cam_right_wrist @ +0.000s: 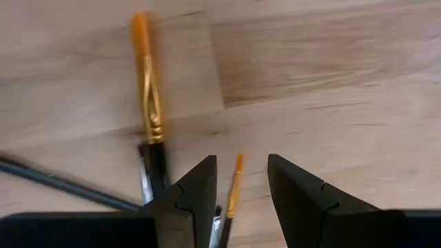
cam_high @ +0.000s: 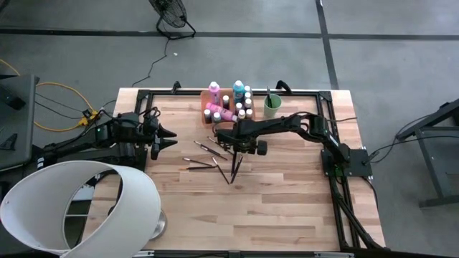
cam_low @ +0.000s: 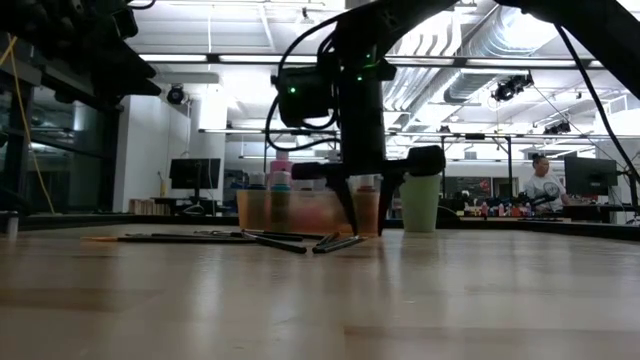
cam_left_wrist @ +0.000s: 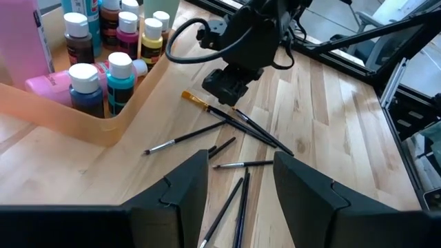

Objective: Pick & Place Paint Supplies
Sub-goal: Put the gold paint brush into the green cup

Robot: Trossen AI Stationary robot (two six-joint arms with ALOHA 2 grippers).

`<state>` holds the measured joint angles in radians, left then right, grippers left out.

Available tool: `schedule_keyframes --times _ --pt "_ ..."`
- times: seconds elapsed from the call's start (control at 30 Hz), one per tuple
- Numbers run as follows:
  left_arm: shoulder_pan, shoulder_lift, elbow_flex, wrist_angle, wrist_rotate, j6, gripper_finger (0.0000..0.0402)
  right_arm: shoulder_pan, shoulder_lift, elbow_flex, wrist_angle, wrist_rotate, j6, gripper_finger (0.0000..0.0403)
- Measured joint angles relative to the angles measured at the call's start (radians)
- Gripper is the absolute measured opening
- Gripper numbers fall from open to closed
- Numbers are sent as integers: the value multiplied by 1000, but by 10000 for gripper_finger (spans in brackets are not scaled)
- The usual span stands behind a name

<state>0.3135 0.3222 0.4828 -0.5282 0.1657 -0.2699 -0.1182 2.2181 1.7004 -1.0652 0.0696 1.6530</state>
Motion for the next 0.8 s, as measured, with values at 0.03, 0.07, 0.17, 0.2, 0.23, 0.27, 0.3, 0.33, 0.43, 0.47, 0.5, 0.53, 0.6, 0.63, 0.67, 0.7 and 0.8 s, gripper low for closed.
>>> schedule_keyframes --times 0.03,0.07,0.17,0.2,0.23,0.27,0.3,0.33,0.43,0.47,0.5,0.53,0.6,0.63,0.67,0.7,0.8 --pt "0 0 0 0 0 0 161 -1 0 0 -2 0 -1 124" --pt "0 0 0 0 0 0 161 -2 0 0 0 1 -1 124" --pt "0 0 0 0 0 0 161 -7 0 0 1 4 -2 124" --pt "0 0 0 0 0 0 161 -7 0 0 4 3 -1 124" --pt "0 0 0 0 0 0 161 -7 0 0 9 3 -1 124" --pt "0 0 0 0 0 0 161 -7 0 0 14 2 0 124" --pt "0 0 0 0 -1 0 161 -7 0 0 16 1 0 123" --pt "0 0 0 0 -1 0 161 -6 0 0 15 -3 1 120" --pt "0 0 0 0 -1 0 161 -6 0 0 16 -11 3 107" --pt "0 0 0 0 -4 0 161 -6 0 0 16 -11 3 102" --pt "0 0 0 0 -5 0 161 -6 0 0 16 -12 4 96" --pt "0 0 0 0 -5 0 161 -6 0 0 16 -13 8 90" --pt "0 0 0 1 -5 0 161 -5 0 0 16 -13 18 79" --pt "0 0 0 0 -4 0 161 -5 0 -2 19 -13 20 74" --pt "0 0 0 0 -4 0 161 -5 0 -13 33 -13 21 69" --pt "0 0 0 0 -4 0 161 -4 -3 -28 54 -18 26 64" --pt "0 0 0 0 -4 0 161 -1 -10 -76 100 -45 52 55"
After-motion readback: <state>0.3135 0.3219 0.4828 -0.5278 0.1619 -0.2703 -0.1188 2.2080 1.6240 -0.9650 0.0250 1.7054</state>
